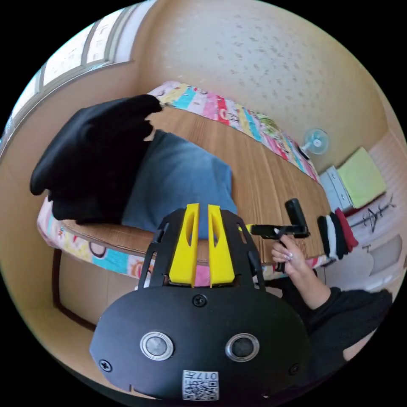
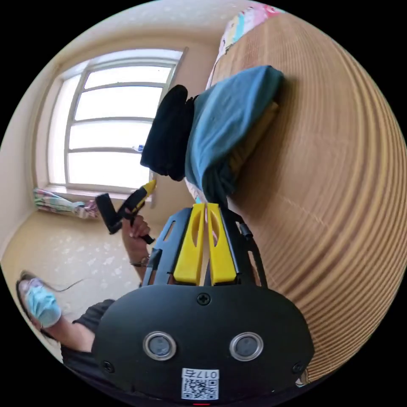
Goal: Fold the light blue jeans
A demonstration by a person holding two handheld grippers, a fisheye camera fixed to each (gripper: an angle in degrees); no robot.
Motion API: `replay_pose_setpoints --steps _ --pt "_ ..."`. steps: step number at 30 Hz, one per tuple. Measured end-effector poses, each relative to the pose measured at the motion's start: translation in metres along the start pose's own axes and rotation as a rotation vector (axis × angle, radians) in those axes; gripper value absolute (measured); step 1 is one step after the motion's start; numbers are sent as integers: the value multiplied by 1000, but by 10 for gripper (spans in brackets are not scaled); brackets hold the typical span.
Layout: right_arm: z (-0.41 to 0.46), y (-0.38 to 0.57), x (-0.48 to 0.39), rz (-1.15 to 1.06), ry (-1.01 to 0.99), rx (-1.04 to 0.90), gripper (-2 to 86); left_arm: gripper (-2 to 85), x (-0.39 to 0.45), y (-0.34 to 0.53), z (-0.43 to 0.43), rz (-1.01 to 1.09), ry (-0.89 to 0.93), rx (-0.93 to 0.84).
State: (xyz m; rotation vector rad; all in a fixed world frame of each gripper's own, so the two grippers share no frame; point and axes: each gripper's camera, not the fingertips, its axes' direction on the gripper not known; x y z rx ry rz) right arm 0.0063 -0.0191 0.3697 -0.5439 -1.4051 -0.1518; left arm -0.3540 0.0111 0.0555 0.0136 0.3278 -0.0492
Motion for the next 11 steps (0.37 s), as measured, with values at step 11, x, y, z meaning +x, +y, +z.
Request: replay_pose_setpoints --steps 11 --pt "-263 233 -33 46 563 420 13 -10 247 62 84 267 -62 -84"
